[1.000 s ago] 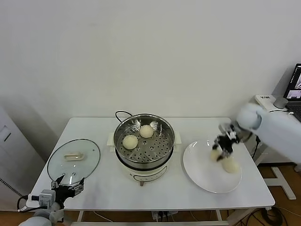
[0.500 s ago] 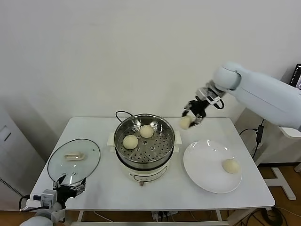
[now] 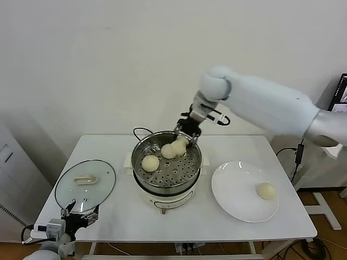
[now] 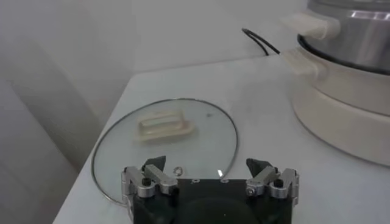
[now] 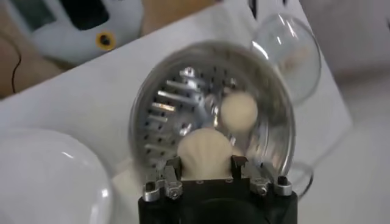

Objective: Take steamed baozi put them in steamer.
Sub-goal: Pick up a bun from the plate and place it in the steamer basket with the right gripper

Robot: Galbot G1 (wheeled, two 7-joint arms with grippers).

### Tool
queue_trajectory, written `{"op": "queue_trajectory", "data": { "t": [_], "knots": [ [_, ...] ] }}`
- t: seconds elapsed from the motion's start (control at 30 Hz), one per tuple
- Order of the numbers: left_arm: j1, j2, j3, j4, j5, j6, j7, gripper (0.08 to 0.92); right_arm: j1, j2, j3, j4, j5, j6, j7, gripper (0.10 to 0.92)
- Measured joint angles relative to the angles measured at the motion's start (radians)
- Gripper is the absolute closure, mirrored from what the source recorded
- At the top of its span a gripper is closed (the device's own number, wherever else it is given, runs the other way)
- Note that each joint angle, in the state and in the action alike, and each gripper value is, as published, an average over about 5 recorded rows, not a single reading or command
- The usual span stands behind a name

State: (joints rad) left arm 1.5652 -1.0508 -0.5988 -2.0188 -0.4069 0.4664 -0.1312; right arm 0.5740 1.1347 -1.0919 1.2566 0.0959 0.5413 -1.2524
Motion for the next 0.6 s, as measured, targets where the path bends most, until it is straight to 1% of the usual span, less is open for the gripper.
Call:
{"op": "queue_trajectory", "data": {
  "t": [0.27,0.6],
  "knots": [
    [0.0,-0.002,-0.002,0.005,0.0,-0.001,0.0,0.177,-0.08,0.06,0.039,0.015,-0.146,0.154,0.006,0.525],
    [-0.005,-0.006,-0.001,0.018,0.0,-0.003,0.0,0.177,-0.178,0.092,0.07,0.028,-0.259,0.243,0.011,0.522]
  ]
}}
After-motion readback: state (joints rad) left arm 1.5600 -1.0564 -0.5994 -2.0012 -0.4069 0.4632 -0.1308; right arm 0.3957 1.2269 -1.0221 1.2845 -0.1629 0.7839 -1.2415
